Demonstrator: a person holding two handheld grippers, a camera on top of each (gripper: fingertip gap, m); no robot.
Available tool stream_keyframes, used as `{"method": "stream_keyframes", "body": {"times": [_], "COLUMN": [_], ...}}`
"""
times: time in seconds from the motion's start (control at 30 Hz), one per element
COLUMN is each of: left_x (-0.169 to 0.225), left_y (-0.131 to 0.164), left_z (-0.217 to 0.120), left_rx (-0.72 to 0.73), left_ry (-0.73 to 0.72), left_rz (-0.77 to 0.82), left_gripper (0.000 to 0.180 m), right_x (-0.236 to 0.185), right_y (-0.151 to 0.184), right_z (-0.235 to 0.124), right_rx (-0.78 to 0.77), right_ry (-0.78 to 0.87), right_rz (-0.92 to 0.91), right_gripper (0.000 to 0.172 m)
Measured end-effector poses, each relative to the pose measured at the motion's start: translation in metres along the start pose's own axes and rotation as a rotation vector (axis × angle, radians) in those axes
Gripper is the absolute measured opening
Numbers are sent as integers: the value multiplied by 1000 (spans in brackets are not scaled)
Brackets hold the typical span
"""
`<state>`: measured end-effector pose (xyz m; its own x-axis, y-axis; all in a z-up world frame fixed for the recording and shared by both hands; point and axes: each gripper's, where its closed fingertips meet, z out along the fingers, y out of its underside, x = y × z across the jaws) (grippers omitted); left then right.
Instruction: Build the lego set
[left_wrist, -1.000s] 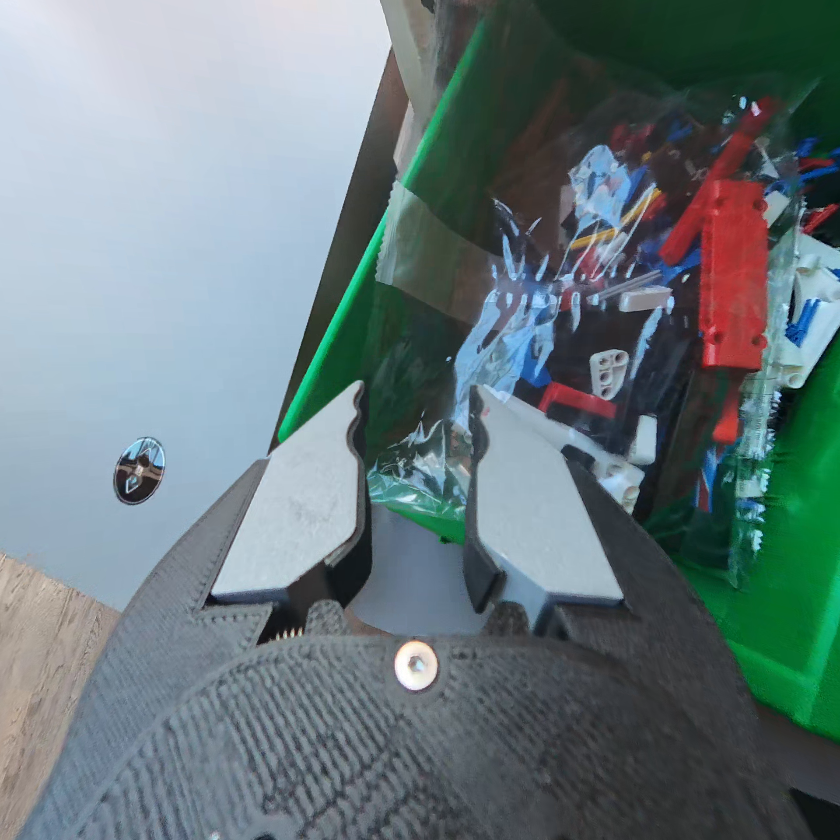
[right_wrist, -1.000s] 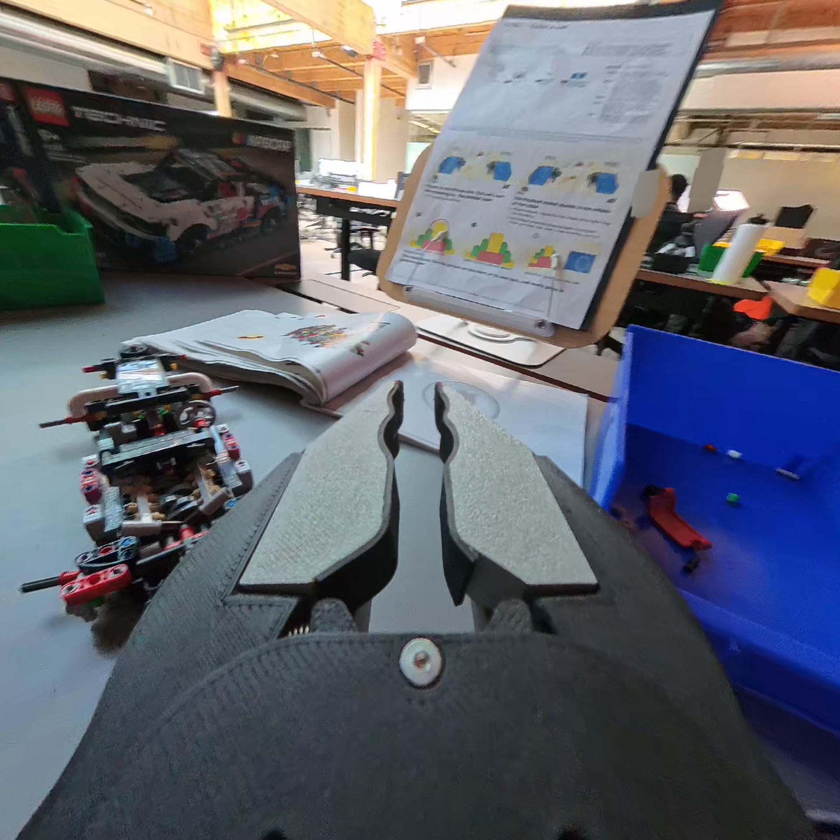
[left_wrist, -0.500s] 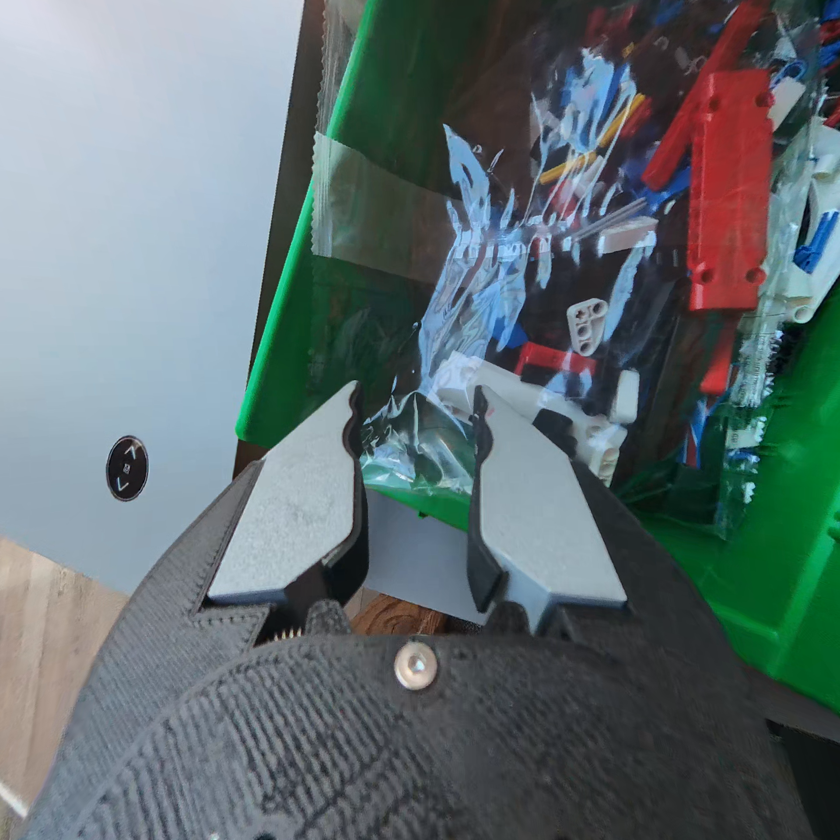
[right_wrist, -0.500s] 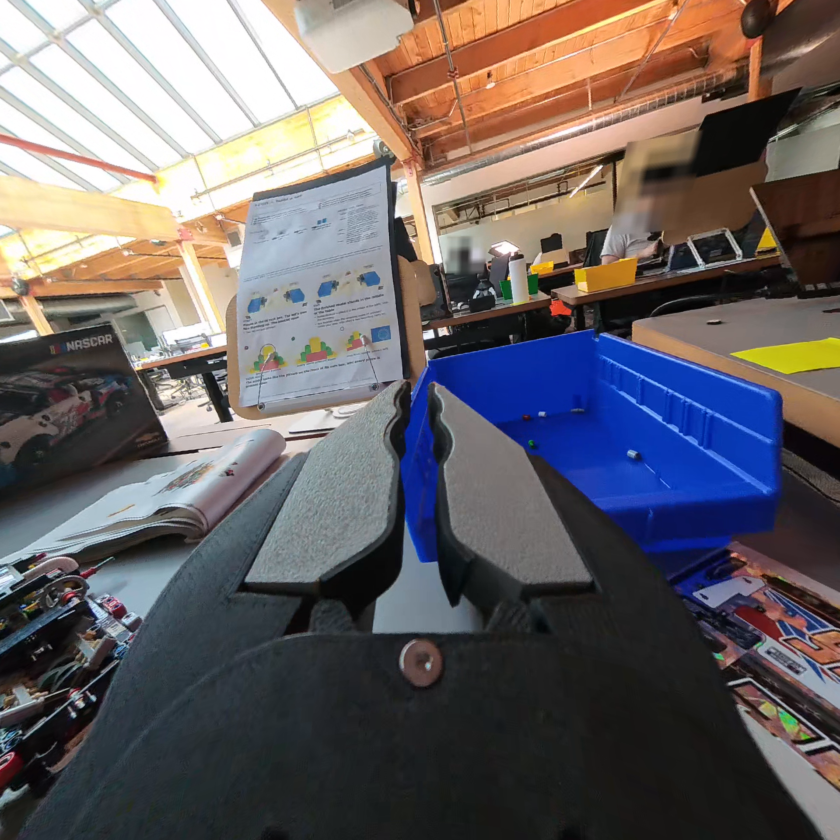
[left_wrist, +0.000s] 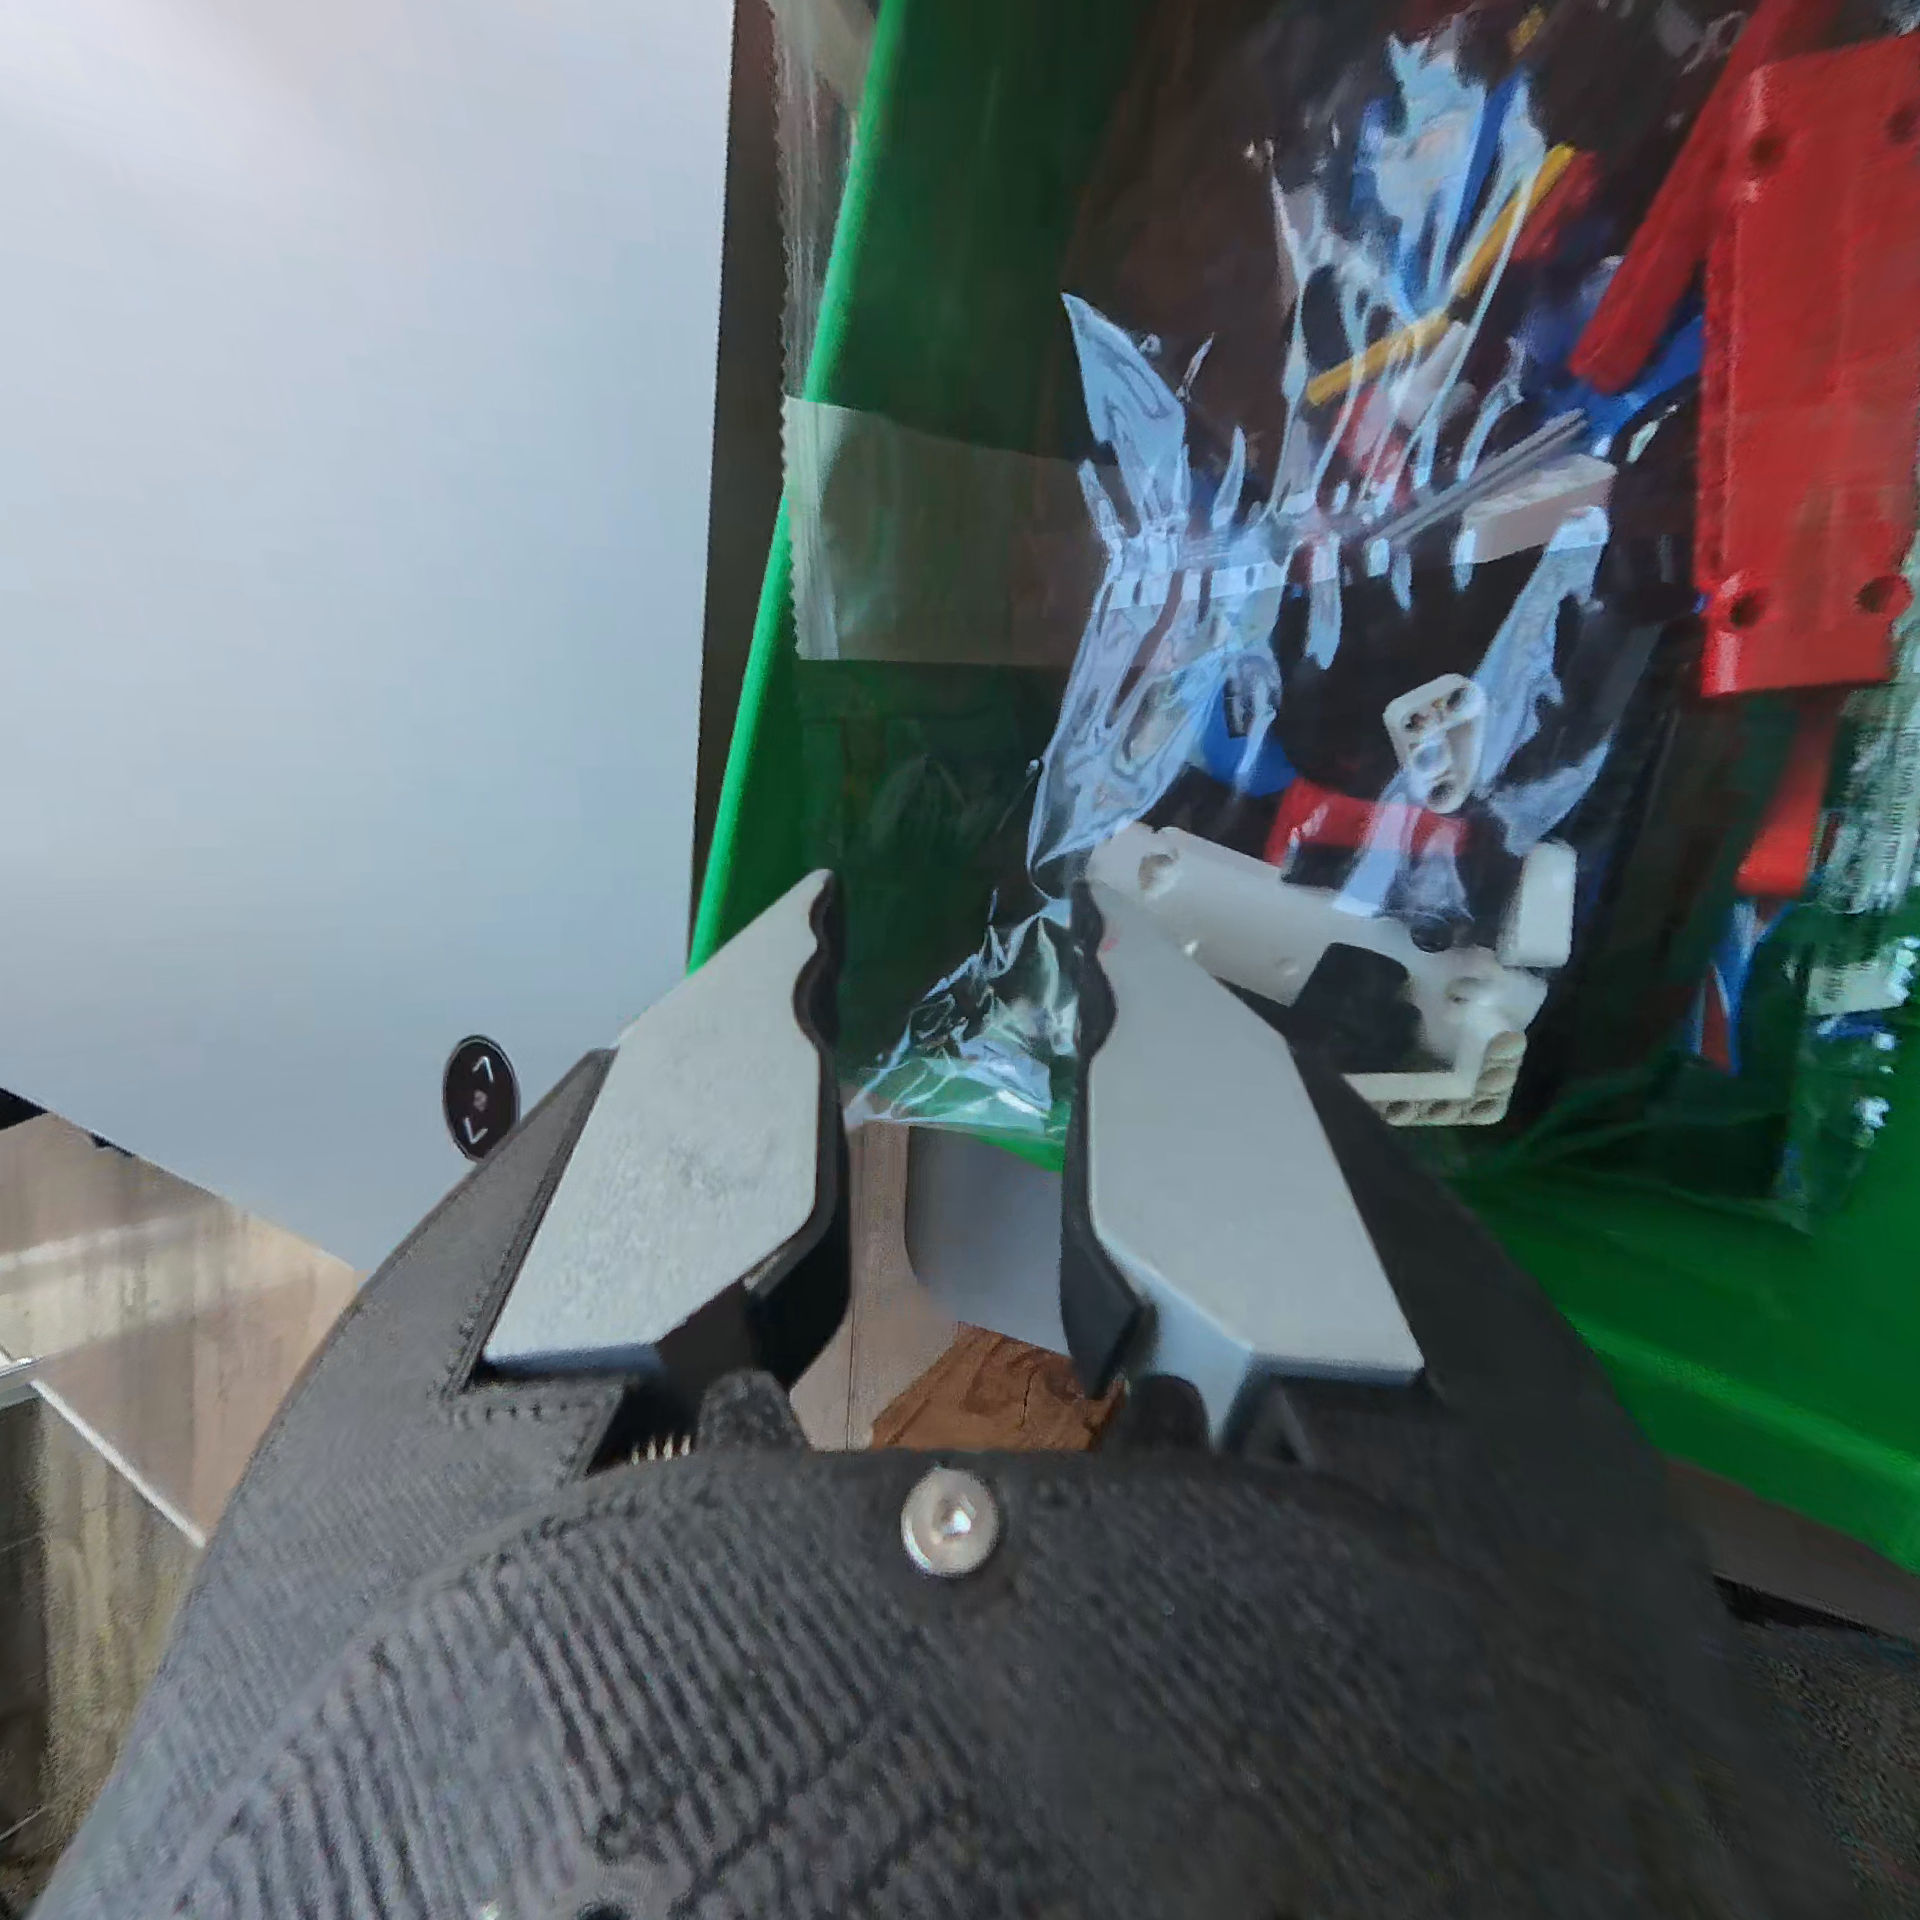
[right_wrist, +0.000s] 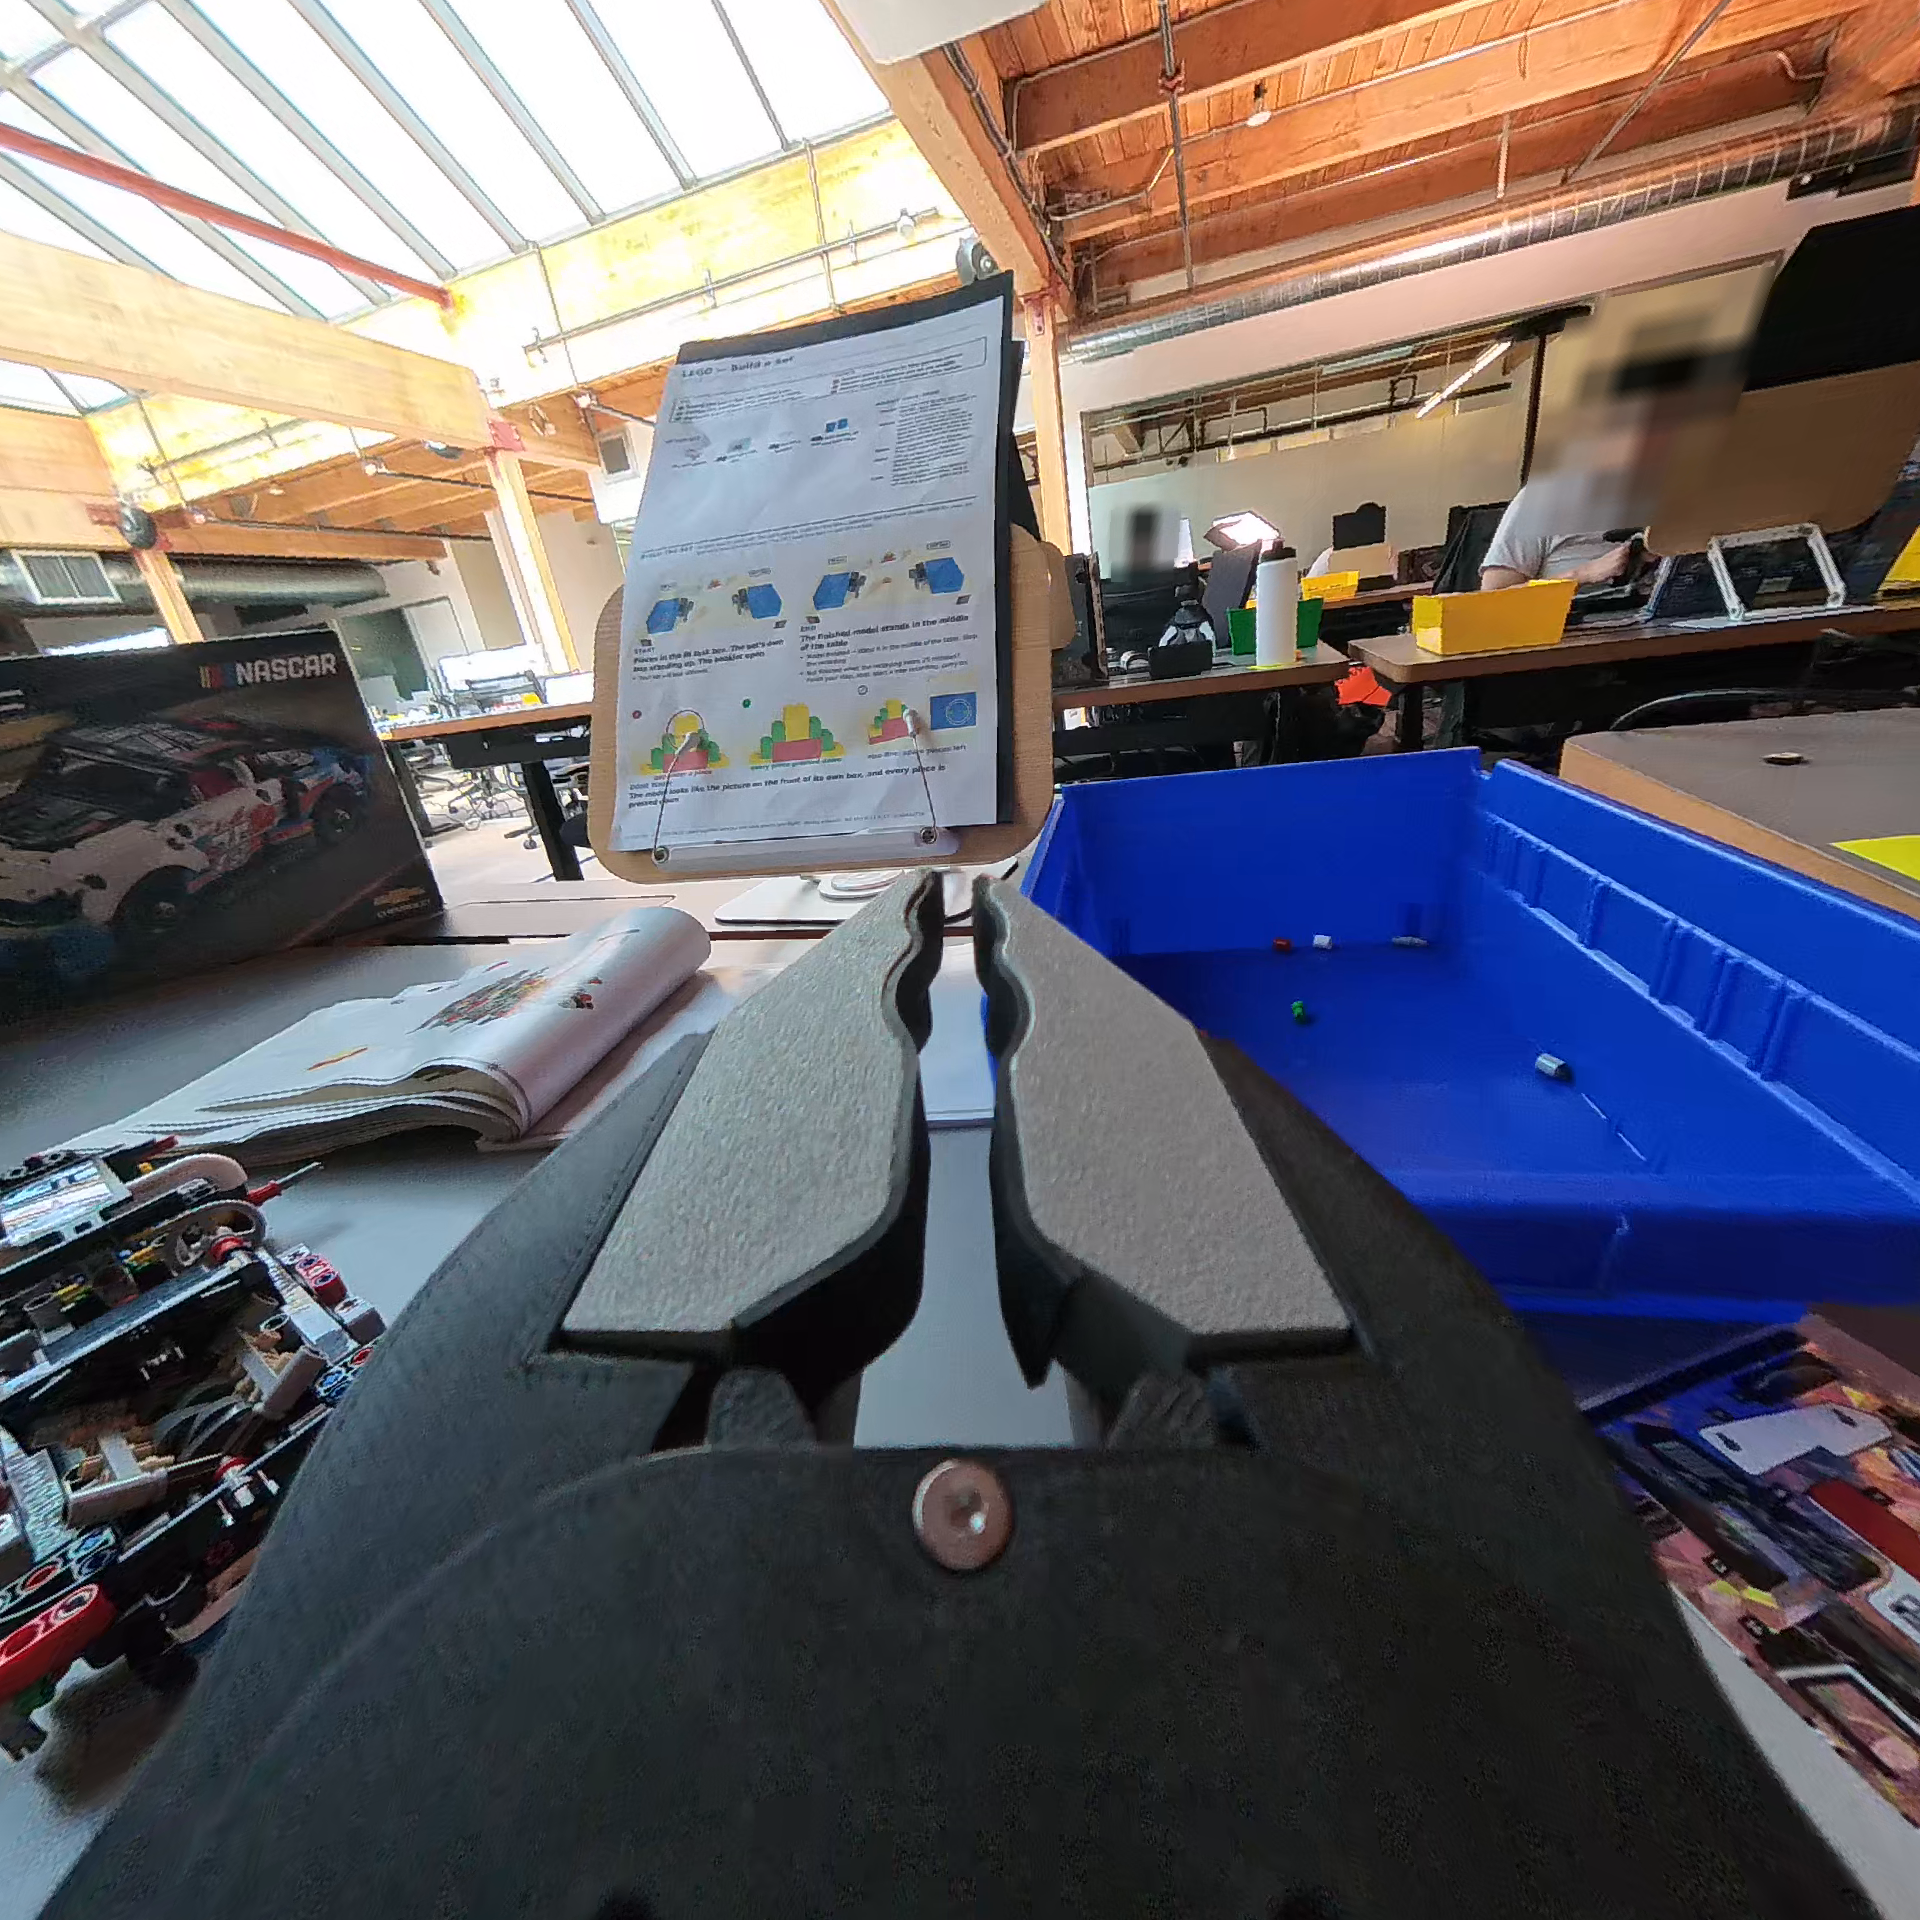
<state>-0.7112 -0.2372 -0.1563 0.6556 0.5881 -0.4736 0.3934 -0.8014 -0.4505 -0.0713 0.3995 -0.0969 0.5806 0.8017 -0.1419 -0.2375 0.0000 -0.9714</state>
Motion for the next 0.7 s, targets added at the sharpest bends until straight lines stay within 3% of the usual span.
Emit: {"method": "stream_keyframes", "body": {"times": [0.07, 0.13, 0.3, 0.37, 0.47, 0.7], "left_x": [-6, -12, -21, -31, -29, -37], "left_y": [4, 6, -4, -7, -10, -47], "left_z": [7, 17, 31, 31, 34, -11], "left_rx": [-55, -94, -119, -132, -130, -21], "left_ry": [-14, -40, -127, -219, -207, -239], "left_rz": [13, 36, 107, 176, 197, 243], "left_gripper": [44, 31, 33, 2, 0, 0], "right_x": [-3, -5, -10, -11, -11, -12], "right_y": [1, 3, 6, 6, 6, 9], "right_z": [2, 3, 4, 4, 4, 5], "right_rx": [-7, -14, -25, -25, -26, -36], "right_ry": [-12, -21, -31, -34, -35, -45], "right_rz": [-4, -7, -22, -23, -20, -12], "right_gripper": [1, 1, 0, 0, 0, 0]}}
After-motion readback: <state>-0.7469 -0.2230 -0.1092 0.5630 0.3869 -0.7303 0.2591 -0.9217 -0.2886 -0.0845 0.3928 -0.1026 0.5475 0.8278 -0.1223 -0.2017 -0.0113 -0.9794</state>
